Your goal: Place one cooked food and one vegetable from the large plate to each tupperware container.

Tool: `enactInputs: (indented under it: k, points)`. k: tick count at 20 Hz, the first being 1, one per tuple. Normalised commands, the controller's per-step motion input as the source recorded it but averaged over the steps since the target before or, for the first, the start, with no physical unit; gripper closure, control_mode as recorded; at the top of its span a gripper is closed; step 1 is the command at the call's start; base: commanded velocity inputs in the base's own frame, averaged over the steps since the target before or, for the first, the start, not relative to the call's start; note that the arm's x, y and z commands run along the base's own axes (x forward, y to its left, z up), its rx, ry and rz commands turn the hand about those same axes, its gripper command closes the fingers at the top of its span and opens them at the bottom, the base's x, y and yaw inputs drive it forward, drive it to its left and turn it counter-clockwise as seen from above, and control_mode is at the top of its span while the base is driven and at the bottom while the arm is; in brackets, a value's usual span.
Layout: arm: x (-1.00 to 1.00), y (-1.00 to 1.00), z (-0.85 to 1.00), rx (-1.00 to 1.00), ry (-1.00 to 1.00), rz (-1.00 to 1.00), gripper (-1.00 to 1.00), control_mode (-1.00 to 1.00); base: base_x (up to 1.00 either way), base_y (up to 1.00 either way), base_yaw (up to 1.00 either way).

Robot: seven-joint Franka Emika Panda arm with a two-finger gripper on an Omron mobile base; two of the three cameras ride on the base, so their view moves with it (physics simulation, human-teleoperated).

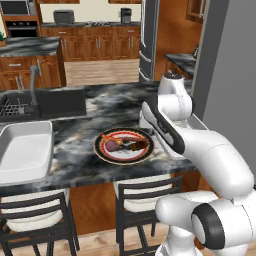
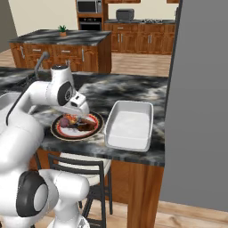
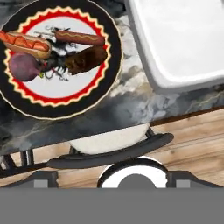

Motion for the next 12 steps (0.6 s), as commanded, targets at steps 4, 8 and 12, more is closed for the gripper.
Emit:
enactInputs:
  k: [4,8,12]
  points:
    - [0.59,0.16,-0.5,0.06,0.14,-0.58,-1.0,-1.0,0.0,0.0,0.0]
    - [0.34,0.04,-0.27,0.08,0.06,-0.47,-1.0,-1.0,0.0,0.0,0.0]
    - [0.38,0.0,-0.43,0.11,0.0,-0.27,-1.0,-1.0,0.0,0.0,0.0]
